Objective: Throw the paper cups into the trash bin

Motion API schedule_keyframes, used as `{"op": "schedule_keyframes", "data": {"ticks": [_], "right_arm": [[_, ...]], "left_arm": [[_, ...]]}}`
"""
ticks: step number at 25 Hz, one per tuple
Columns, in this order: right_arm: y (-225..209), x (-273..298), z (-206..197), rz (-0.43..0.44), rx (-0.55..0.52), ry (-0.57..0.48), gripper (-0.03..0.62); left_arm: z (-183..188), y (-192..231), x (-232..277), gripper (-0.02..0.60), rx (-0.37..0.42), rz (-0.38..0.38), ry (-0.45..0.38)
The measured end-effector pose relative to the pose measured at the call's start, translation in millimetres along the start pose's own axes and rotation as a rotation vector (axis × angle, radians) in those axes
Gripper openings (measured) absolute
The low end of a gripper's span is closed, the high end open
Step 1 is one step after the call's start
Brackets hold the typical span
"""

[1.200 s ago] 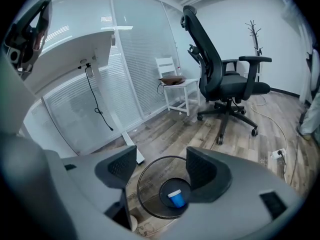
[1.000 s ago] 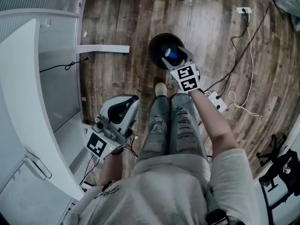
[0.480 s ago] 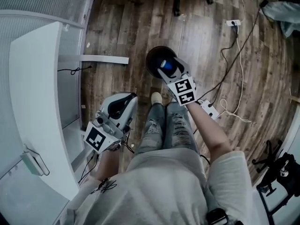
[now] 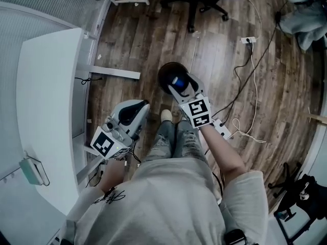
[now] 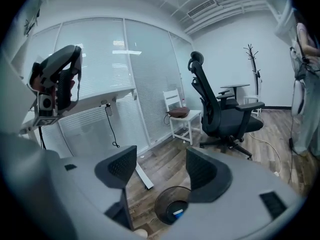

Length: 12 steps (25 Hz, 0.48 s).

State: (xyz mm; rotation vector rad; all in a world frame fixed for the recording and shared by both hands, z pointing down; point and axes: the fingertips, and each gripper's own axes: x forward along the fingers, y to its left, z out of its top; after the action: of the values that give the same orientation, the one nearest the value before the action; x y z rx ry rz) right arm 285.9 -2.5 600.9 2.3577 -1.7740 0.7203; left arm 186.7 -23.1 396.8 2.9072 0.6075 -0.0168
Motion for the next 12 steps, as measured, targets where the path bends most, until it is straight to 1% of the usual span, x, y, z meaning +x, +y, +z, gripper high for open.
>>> {"op": "schedule_keyframes", "data": {"ticks": [4, 12], "right_arm": [[8.9, -18.2, 26.2, 0.012, -0.009, -0.046, 0.288], [21.9, -57.6, 84.8, 0.025, -0.052, -0.149, 0.288]], "left_arm": [[6.9, -6.8, 1.9, 0.003, 0.014, -0.006, 0.006], [34.7, -15.3, 6.7, 0.003, 0.064, -0.017, -0.017]]}}
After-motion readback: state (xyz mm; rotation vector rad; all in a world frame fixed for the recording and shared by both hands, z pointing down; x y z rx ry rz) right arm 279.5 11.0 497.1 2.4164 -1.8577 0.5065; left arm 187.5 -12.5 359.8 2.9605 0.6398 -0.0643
